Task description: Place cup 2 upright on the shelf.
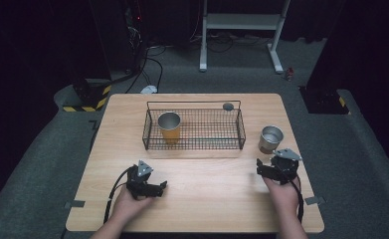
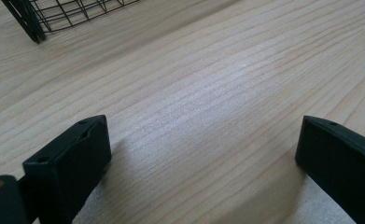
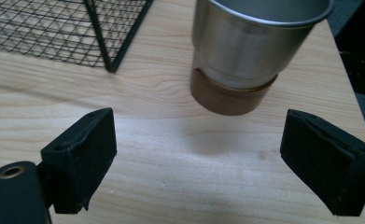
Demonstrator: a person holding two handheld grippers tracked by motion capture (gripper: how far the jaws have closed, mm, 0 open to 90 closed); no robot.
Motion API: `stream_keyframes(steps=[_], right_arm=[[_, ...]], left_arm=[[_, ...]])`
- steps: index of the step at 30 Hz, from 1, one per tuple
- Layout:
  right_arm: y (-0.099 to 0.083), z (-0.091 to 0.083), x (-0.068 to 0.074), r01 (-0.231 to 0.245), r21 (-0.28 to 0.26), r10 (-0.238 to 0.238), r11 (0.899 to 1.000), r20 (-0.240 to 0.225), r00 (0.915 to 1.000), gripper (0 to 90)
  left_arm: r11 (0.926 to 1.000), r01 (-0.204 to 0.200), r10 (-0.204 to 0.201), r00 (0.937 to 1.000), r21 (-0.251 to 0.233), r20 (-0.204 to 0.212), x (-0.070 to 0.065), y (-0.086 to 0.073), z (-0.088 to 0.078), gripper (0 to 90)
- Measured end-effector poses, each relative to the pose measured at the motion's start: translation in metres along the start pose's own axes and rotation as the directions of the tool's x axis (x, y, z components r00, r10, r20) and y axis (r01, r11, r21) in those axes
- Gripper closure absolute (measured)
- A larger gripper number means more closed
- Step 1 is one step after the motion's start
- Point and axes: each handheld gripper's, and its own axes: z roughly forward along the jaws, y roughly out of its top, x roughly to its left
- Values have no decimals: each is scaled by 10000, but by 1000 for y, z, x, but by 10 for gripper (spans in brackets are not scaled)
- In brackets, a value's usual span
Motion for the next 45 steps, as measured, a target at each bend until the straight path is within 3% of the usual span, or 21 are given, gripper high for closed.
stream_keyframes(steps=[7,12,24,45], right_arm=[[5,4,-10,-401,31,400,9992,149,9991,100],[11,5,-16,-649,-302,647,9974,-63,9979,95],[21,17,-20,-880,-643,869,9940,-198,9960,95],[36,41,-29,-1153,-634,1154,9913,-28,9933,96]], left_arm=[[10000,-19,19,10000,4,19,0,0,0,33],[10000,-24,24,10000,6,25,0,0,0,33],[10000,-62,62,10000,18,43,1,0,0,33],[10000,-21,21,10000,-1,33,0,-1,-1,36]])
